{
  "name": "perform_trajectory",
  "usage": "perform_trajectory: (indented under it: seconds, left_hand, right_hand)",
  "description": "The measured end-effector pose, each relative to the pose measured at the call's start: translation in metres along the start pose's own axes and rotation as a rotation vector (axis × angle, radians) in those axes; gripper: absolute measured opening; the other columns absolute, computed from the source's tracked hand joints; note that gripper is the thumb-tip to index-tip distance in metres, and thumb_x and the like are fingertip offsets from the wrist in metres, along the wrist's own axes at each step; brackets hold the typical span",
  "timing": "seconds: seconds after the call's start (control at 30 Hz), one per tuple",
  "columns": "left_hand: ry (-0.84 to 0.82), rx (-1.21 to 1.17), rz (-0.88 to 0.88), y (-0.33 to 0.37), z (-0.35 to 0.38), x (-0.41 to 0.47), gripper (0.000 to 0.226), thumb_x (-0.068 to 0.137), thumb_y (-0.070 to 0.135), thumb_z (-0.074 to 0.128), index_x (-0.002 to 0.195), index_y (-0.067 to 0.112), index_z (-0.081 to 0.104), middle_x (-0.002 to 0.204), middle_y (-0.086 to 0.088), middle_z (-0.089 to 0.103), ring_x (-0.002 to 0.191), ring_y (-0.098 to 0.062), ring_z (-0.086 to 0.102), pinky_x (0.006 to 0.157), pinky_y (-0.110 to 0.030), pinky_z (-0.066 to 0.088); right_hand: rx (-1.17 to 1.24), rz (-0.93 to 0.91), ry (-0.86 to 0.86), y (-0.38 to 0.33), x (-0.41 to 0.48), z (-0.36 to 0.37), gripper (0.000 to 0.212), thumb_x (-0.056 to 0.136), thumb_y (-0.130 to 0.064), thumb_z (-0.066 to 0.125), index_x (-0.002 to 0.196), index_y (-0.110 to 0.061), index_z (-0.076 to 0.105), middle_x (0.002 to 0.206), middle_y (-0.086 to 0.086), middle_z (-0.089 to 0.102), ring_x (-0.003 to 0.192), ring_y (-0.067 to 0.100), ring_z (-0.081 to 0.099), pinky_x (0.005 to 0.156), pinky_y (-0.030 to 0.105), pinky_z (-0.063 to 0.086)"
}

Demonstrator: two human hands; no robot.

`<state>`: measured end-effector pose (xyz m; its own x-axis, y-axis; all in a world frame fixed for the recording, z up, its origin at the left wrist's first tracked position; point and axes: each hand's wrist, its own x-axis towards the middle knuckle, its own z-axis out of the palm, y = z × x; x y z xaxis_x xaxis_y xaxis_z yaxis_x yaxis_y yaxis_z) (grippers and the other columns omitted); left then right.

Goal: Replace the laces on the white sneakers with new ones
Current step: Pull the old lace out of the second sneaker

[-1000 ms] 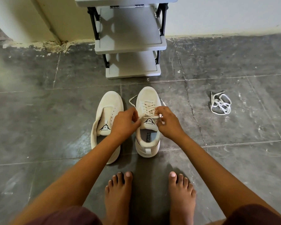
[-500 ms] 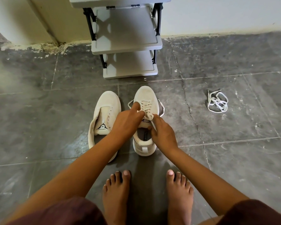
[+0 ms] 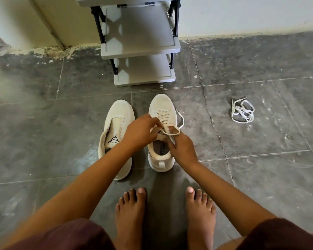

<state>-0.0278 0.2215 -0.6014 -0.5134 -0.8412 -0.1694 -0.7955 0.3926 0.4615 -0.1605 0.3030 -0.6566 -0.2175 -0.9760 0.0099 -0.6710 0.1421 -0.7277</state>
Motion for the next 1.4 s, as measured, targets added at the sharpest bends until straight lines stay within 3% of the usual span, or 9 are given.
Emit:
perform_trajectory:
  seconds: [0.2,0.37,0.43,0.57,0.7,0.87,1.0,1.1,1.4]
  left_hand:
    - [0.108,0.349,0.088,0.007,0.008,-0.001,0.018,0.094,0.025,0.053,0.101,0.013,0.064,0.109,-0.002,0.054,0.086,-0.023,0.059,0.066,-0.033,0.047]
    - [0.169,-0.730,-0.045,0.037,-0.026,0.003,0.017,0.082,0.016,0.071,0.068,0.016,0.061,0.066,0.004,0.058,0.058,-0.006,0.052,0.061,-0.024,0.044]
    - [0.209,-0.854,-0.056,0.040,-0.039,0.005,0.014,0.083,0.014,0.070,0.072,0.016,0.063,0.064,0.003,0.058,0.057,-0.007,0.052,0.061,-0.023,0.046]
    - [0.096,-0.354,-0.075,0.021,-0.032,0.004,0.029,0.081,0.023,0.072,0.109,0.017,0.066,0.097,0.002,0.060,0.085,-0.015,0.056,0.080,-0.030,0.047]
    - [-0.074,0.092,-0.041,0.010,-0.004,-0.008,0.027,0.085,0.025,0.063,0.112,0.020,0.063,0.113,-0.004,0.054,0.095,-0.023,0.058,0.082,-0.037,0.050]
    - [0.076,0.146,-0.009,0.015,-0.004,-0.008,0.023,0.092,0.027,0.056,0.099,0.009,0.068,0.102,-0.007,0.057,0.089,-0.025,0.057,0.075,-0.037,0.046]
    - [0.250,-0.561,0.027,0.036,-0.037,-0.002,0.016,0.083,0.018,0.071,0.074,0.005,0.066,0.070,-0.009,0.059,0.065,-0.019,0.053,0.065,-0.036,0.046]
    - [0.331,-0.769,-0.031,0.034,-0.048,0.000,0.013,0.085,0.016,0.069,0.079,0.004,0.066,0.068,-0.010,0.060,0.062,-0.018,0.054,0.067,-0.035,0.048]
    - [0.096,0.159,-0.015,0.003,0.003,-0.004,0.025,0.092,0.029,0.056,0.114,0.020,0.063,0.115,-0.004,0.053,0.093,-0.023,0.058,0.074,-0.033,0.048]
  right_hand:
    - [-0.019,-0.013,-0.056,0.002,0.003,0.000,0.045,0.088,-0.003,0.053,0.131,-0.014,0.053,0.119,0.010,0.064,0.104,0.027,0.061,0.082,0.019,0.041]
    - [-0.071,-0.042,-0.086,0.005,0.006,0.000,0.042,0.094,-0.014,0.053,0.136,-0.012,0.048,0.140,0.010,0.050,0.115,0.031,0.056,0.087,0.026,0.040]
    - [-0.088,-0.042,-0.105,0.005,0.007,-0.001,0.044,0.096,-0.017,0.052,0.139,-0.014,0.044,0.143,0.008,0.046,0.116,0.031,0.055,0.090,0.028,0.041]
    - [-0.103,-0.049,-0.148,0.005,0.007,-0.006,0.048,0.095,-0.010,0.050,0.142,-0.015,0.040,0.139,0.010,0.050,0.112,0.030,0.057,0.089,0.027,0.041]
    - [-0.066,-0.066,-0.177,0.003,0.006,-0.007,0.048,0.093,-0.007,0.049,0.141,-0.013,0.042,0.132,0.013,0.056,0.112,0.030,0.057,0.094,0.034,0.045]
    - [-0.076,-0.054,-0.152,0.003,0.006,-0.003,0.042,0.094,-0.009,0.049,0.136,-0.013,0.048,0.133,0.009,0.055,0.116,0.027,0.055,0.094,0.031,0.045]
    - [-0.096,-0.075,-0.145,0.007,0.007,-0.001,0.048,0.094,-0.008,0.050,0.141,-0.014,0.042,0.134,0.014,0.054,0.108,0.034,0.057,0.081,0.028,0.040]
    - [-0.126,-0.054,-0.163,0.003,0.008,-0.001,0.048,0.095,-0.011,0.047,0.142,-0.015,0.039,0.138,0.011,0.050,0.111,0.033,0.056,0.086,0.034,0.043]
    - [-0.129,-0.017,-0.169,-0.003,0.006,-0.002,0.044,0.096,-0.012,0.046,0.140,-0.013,0.042,0.138,0.009,0.051,0.114,0.028,0.055,0.091,0.034,0.045]
